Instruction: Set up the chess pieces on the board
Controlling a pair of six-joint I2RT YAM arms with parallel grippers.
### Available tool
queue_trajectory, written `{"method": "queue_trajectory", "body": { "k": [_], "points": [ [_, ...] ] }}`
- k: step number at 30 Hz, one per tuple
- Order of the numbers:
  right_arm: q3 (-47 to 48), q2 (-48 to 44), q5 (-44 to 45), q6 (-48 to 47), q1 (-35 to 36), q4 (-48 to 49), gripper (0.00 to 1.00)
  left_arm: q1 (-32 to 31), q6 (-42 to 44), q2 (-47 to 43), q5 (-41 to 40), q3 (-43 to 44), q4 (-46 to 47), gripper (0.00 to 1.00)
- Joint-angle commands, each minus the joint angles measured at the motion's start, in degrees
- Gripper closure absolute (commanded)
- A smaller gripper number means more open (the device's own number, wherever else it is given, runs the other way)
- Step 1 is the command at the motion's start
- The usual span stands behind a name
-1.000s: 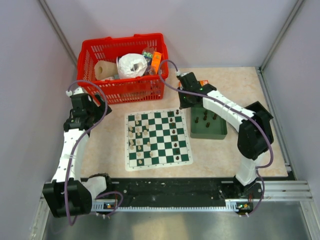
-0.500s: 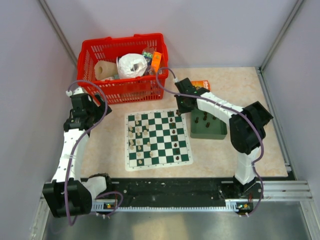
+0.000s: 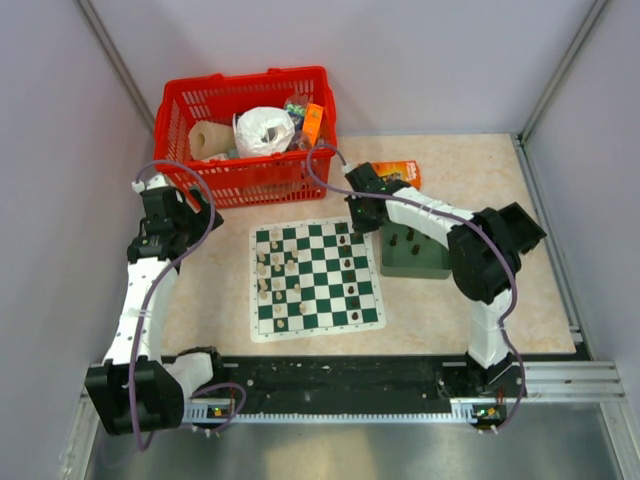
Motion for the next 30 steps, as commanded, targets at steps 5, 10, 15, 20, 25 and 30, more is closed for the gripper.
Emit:
{"method": "queue_trajectory", "body": {
  "k": [5,10,15,20,25,30],
  "points": [
    [1.68,0.88,2.14,0.19,1.29,1.49,0.87,0.05,-0.16,-0.62,0.16,-0.23,2.23,0.01],
    [2.03,1.32,2.58,0.02,1.21,1.31,0.86,0.05,-0.16,-0.98,0.16,-0.49,2.23,0.01],
    [2.20,2.02,2.67,-0.07,1.21,1.31,0.86,0.05,-0.25,-1.15,0.07,-0.67,2.23,0.01],
    [2.47,2.55,2.84,0.28,1.29,1.31,0.86,0.05,-0.25,-1.15,-0.10,-0.67,2.23,0.01],
    [2.65,2.64,2.14,0.46,1.29,1.22,0.80,0.05,-0.16,-0.98,-0.01,-0.76,2.23,0.01],
    [3.08,2.20,2.05,0.37,1.29,1.22,0.75,0.05,-0.25,-0.89,0.16,-0.84,2.40,0.01]
  ]
}}
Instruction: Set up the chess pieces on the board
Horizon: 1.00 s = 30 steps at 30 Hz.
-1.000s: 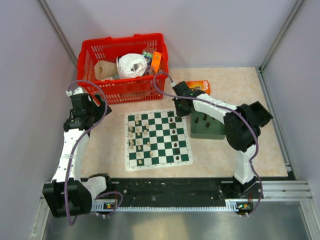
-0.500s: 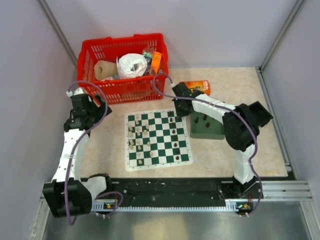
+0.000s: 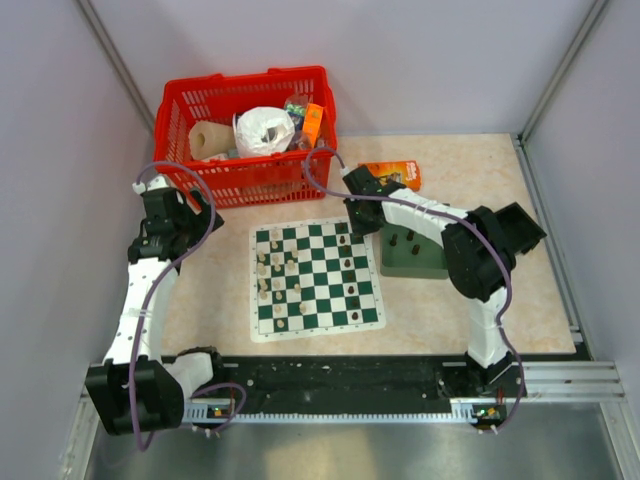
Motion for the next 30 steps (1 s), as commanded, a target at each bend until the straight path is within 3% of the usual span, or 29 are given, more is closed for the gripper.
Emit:
{"method": "queue_trajectory", "body": {
  "k": [1,14,19,24,30],
  "points": [
    [2.80,0.21,-0.02,-0.05,0.70,0.85,0.74,0.05,-0.25,-0.69,0.36,-0.25,2.40,0.01],
    [3.25,-9.97,3.13,-0.49,0.00,-1.08,0.65,0.05,-0.25,-0.17,0.53,-0.08,2.93,0.01],
    [-2.98,-18.50,3.58,2.06,-4.73,-1.17,0.60,0.05,-0.43,0.36,0.53,0.19,3.46,0.01],
    [-9.93,-23.87,2.09,3.90,-12.02,0.32,0.45,0.05,-0.69,0.80,2.27,0.36,3.90,0.01],
    [-13.54,-24.75,2.26,4.08,-18.10,0.15,0.44,0.05,-0.69,0.45,2.38,0.54,3.55,0.01]
  ]
}}
